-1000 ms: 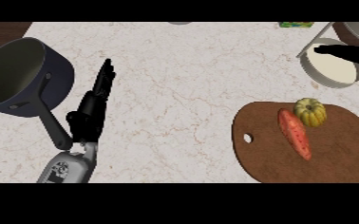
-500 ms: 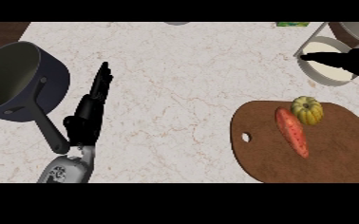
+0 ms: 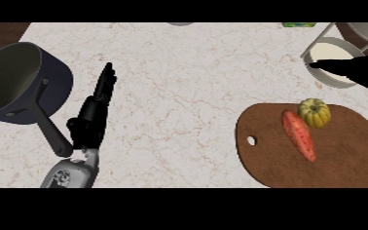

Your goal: Pick the squash from the cutting board and place it in the tiered basket

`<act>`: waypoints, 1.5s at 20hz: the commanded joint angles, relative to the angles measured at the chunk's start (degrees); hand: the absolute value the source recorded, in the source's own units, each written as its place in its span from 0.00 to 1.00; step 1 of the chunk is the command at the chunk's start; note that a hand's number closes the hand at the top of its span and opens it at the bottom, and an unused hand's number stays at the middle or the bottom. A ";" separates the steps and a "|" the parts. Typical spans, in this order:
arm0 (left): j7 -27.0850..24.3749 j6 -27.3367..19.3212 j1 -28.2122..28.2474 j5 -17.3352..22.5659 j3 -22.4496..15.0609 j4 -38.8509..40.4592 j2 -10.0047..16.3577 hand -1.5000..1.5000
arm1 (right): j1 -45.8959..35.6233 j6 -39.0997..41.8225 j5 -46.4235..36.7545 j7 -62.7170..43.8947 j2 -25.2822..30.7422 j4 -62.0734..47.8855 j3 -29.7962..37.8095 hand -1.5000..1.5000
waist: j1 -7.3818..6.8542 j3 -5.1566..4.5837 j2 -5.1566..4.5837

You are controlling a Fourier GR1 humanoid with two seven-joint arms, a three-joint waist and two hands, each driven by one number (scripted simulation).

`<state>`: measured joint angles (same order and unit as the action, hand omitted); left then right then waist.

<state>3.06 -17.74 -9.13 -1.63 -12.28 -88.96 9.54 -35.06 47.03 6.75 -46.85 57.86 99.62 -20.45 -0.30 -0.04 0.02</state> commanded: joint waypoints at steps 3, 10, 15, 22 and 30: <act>-3.39 2.17 -0.15 1.34 2.56 2.83 -0.55 0.50 | 1.90 4.15 -7.42 -0.23 -2.96 0.47 -0.15 0.00 | 0.18 0.01 -0.06; 0.46 0.87 -0.99 -1.99 1.19 0.79 -2.21 0.50 | 0.55 9.60 -14.84 6.86 -4.41 0.80 0.79 0.00 | 0.14 0.03 -0.04; 2.82 -0.39 -0.97 -4.28 -0.09 -1.51 -3.96 0.50 | 1.81 5.96 -26.69 11.33 -8.79 -4.01 -0.47 0.00 | -0.29 0.04 -0.12; -1.12 4.37 3.60 -1.25 2.88 -1.23 -2.38 0.50 | 9.22 3.88 -34.84 21.27 -5.90 -6.55 4.32 0.00 | 0.06 0.04 -0.03; 2.31 2.99 -3.37 -4.92 3.35 2.23 -4.79 0.50 | 6.37 4.54 -40.57 28.50 -9.93 -14.57 6.90 0.00 | -0.08 0.05 -0.14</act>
<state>2.67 -14.17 -9.13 -5.02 -8.71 -88.08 5.97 -26.06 51.50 -30.75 -23.27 48.71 90.33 -14.42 -0.20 0.01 -0.05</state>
